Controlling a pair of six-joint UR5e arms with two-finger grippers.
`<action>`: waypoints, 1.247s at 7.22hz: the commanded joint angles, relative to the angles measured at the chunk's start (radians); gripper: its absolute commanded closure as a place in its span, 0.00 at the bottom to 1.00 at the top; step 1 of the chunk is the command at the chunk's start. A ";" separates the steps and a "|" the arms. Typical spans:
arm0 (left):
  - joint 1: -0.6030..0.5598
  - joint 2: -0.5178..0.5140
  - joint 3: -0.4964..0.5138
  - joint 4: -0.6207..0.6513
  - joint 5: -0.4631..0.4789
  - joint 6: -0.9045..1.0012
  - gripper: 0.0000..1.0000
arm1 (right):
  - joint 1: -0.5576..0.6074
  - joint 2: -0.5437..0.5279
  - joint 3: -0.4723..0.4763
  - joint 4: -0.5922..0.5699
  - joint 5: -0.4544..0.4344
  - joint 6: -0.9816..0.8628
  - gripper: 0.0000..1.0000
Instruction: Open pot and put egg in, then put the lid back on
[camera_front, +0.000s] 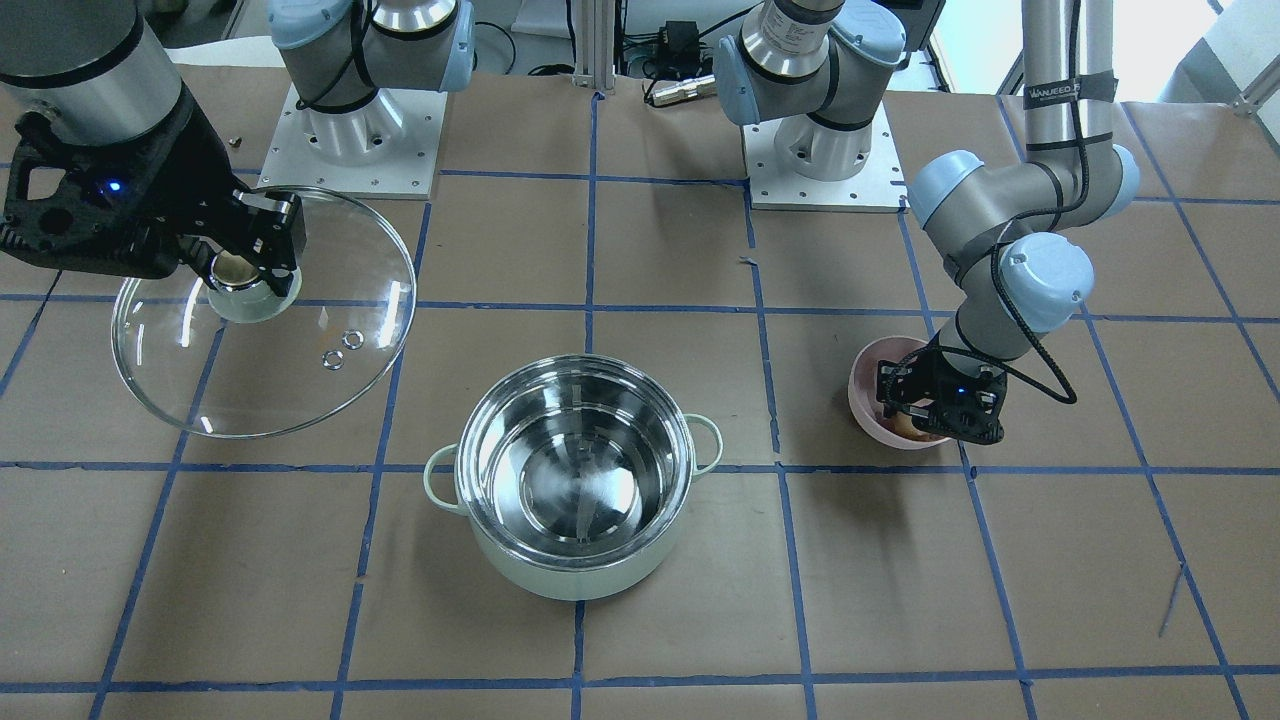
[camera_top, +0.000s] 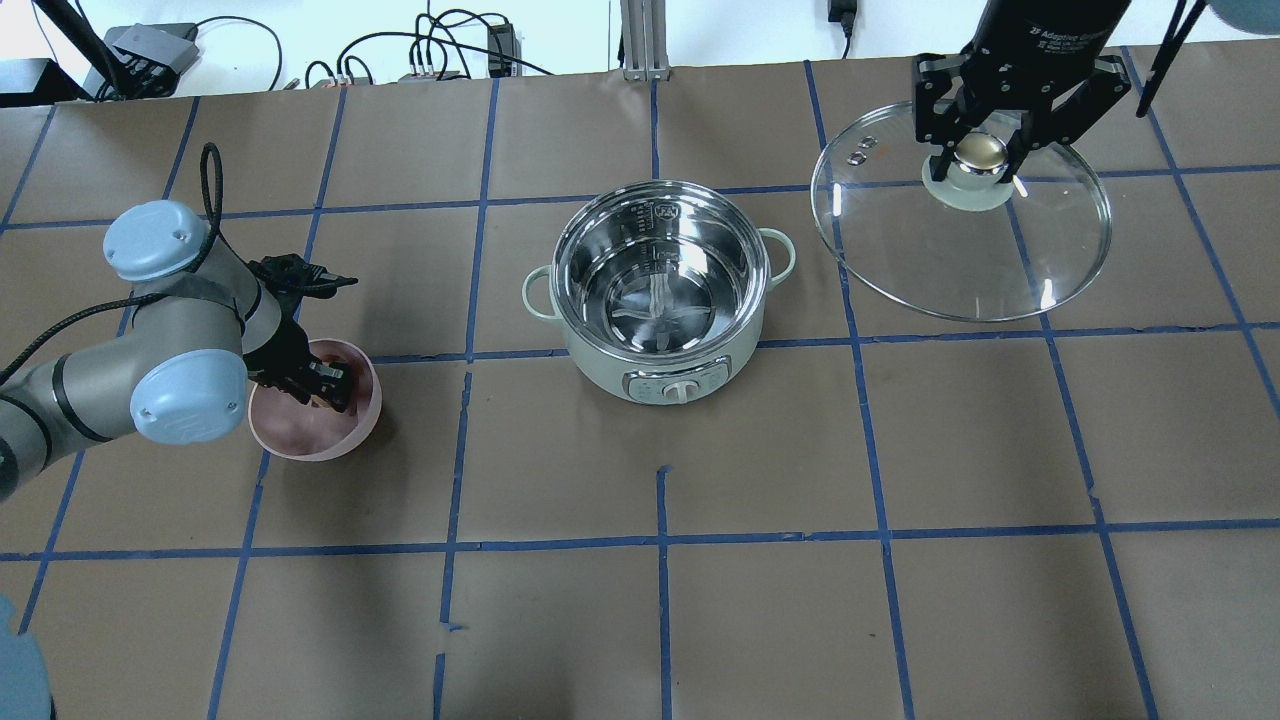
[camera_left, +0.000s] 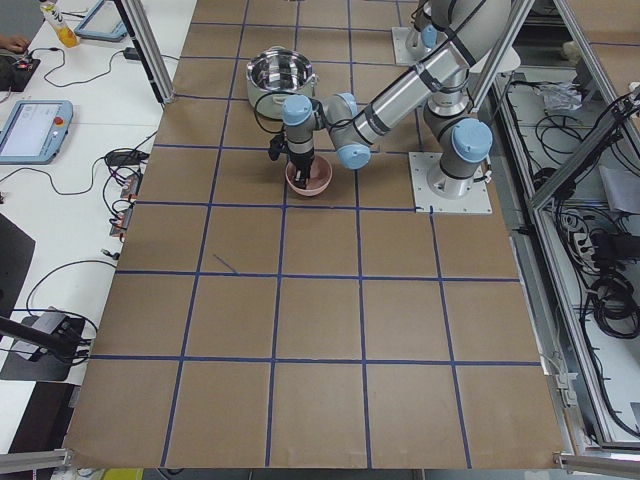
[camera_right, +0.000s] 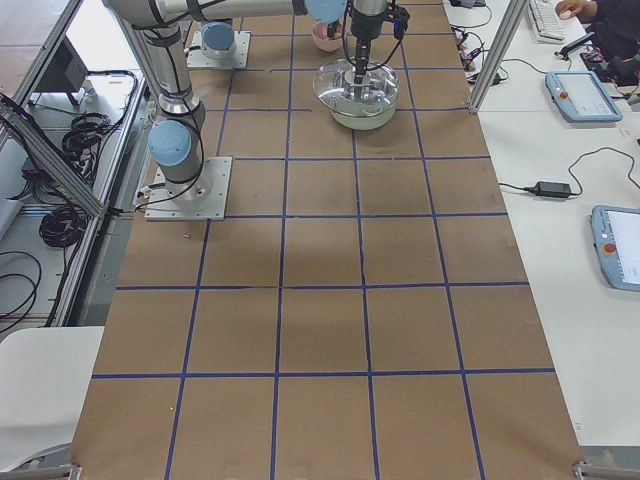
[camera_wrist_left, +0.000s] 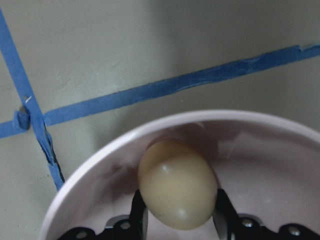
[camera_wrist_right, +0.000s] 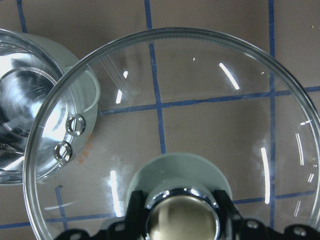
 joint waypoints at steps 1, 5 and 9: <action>0.001 0.002 0.008 -0.001 0.001 0.004 0.86 | 0.001 0.000 0.000 -0.001 0.000 0.000 0.81; -0.004 0.028 0.021 -0.015 0.004 -0.005 0.87 | 0.001 0.000 0.000 -0.001 0.000 0.000 0.81; -0.014 0.110 0.060 -0.155 0.007 -0.057 0.87 | 0.001 0.002 0.000 -0.003 0.002 0.000 0.81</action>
